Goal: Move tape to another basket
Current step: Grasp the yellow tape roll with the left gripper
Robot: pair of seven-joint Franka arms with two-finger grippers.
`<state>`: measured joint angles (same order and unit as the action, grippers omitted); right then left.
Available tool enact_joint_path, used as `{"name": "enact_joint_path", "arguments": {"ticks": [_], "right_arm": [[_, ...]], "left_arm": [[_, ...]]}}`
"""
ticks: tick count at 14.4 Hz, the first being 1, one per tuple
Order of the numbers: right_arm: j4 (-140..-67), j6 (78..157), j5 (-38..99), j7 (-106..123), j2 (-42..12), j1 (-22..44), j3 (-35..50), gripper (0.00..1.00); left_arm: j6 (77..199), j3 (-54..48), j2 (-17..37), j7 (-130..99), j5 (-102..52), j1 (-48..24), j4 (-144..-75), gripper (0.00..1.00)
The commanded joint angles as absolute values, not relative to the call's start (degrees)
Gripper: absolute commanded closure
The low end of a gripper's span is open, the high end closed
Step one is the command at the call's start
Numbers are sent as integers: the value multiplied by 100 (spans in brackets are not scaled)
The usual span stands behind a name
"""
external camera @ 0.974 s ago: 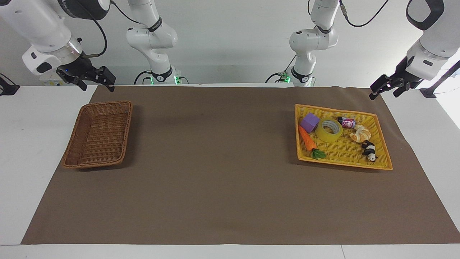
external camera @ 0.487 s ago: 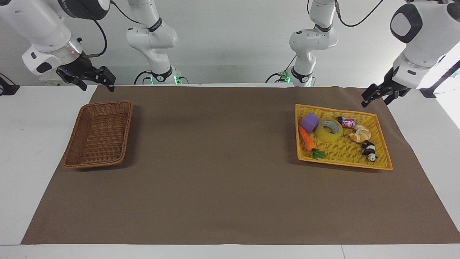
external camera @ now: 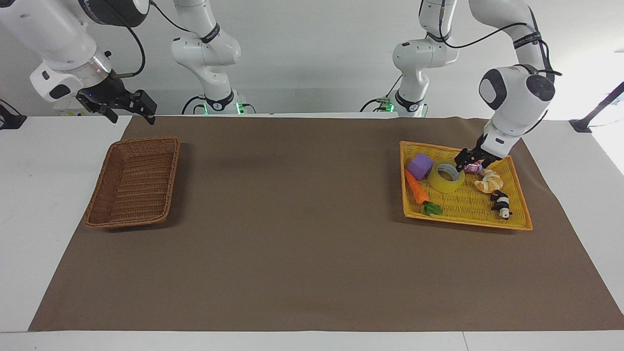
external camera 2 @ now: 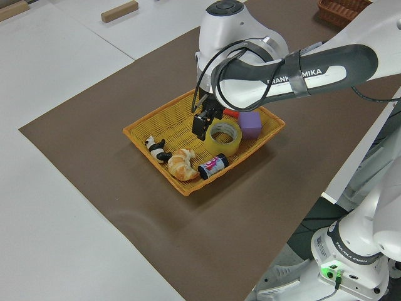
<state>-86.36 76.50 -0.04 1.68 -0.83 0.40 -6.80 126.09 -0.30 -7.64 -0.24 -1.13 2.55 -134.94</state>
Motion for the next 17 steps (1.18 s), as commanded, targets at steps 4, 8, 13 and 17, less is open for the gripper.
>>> {"name": "enact_joint_path", "arguments": {"ticks": [4, 8, 13, 17], "right_arm": [[-8798, 7717, -53, 281, 44, 26, -659, 1], [-8798, 7717, -53, 281, 44, 26, -659, 1], [-8798, 7717, -53, 281, 44, 26, -659, 1], [-8798, 7717, -53, 281, 44, 18, -659, 1]], "left_arm": [[12762, -18, -747, 26, -62, 334, -13667, 0], [12779, -18, -616, 394, -62, 316, -13737, 0], [12973, -18, -527, 1133, -62, 369, -13746, 0], [13174, -26, -308, 1134, -62, 317, -13746, 0]]}}
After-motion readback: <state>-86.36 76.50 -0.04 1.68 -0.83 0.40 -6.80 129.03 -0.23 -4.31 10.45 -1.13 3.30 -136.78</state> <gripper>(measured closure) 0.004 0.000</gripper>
